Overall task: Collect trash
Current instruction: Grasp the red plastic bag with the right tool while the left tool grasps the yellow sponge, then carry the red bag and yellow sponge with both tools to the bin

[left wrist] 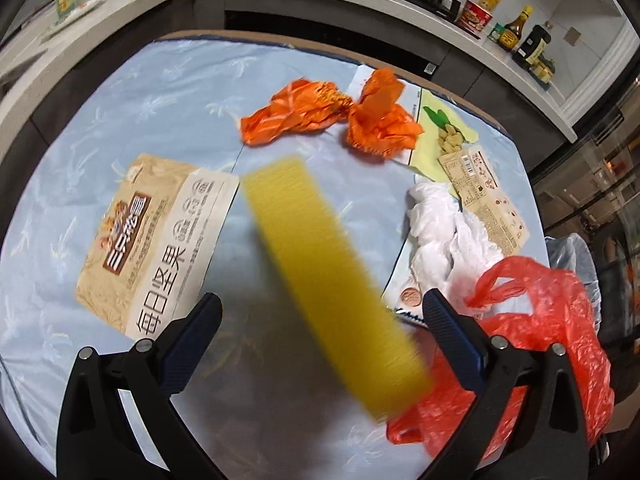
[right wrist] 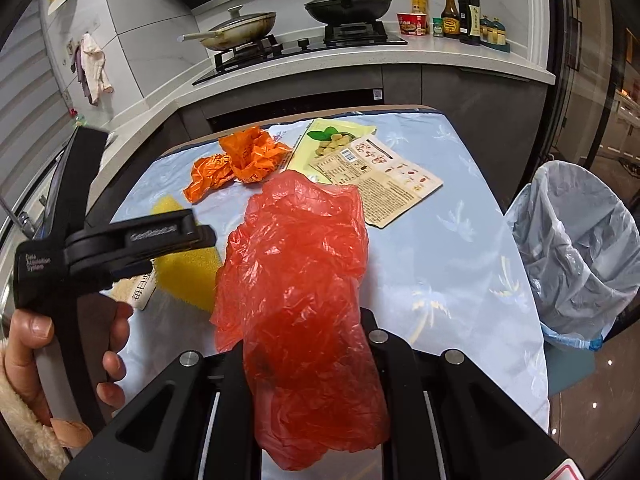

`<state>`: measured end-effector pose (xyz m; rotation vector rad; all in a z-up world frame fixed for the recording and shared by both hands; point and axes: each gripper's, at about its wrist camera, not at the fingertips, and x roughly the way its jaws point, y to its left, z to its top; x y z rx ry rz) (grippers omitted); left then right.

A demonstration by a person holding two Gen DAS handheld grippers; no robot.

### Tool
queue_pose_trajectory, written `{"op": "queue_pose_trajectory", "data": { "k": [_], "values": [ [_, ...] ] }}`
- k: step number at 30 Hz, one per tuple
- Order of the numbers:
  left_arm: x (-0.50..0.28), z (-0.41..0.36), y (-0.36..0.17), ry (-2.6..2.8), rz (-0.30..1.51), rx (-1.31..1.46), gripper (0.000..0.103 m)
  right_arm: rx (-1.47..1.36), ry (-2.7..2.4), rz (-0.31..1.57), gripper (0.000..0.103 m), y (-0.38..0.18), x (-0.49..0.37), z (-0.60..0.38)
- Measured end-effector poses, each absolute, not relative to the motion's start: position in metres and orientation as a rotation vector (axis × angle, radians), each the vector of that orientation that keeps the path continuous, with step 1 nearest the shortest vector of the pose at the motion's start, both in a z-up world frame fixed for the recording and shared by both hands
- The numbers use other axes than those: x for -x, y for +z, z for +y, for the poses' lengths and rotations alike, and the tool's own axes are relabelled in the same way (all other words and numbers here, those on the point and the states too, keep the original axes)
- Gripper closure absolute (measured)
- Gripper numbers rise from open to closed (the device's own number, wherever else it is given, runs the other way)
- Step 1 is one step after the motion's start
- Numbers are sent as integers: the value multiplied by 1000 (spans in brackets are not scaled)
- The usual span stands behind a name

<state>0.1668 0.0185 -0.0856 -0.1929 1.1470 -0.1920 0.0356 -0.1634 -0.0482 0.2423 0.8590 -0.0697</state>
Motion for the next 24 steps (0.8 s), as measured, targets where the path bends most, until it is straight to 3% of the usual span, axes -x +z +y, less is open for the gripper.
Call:
{"op": "queue_pose_trajectory", "data": {
  "k": [4, 6, 9, 12, 24],
  "values": [
    [-164, 34, -100, -221, 1192, 264, 18, -274, -70, 863, 91, -50, -35, -170],
    [-163, 36, -105, -231, 1213, 286, 44, -281, -68, 858, 91, -49, -35, -171],
    [-161, 37, -106, -270, 1223, 304, 60, -283, -68, 845, 91, -45, -32, -171],
    [-156, 32, -93, -283, 1188, 258, 66, -284, -67, 821, 91, -36, -28, -174],
    [-116, -5, -15, -351, 982, 8, 67, -299, -143, 663, 91, 25, -7, -206]
  ]
}}
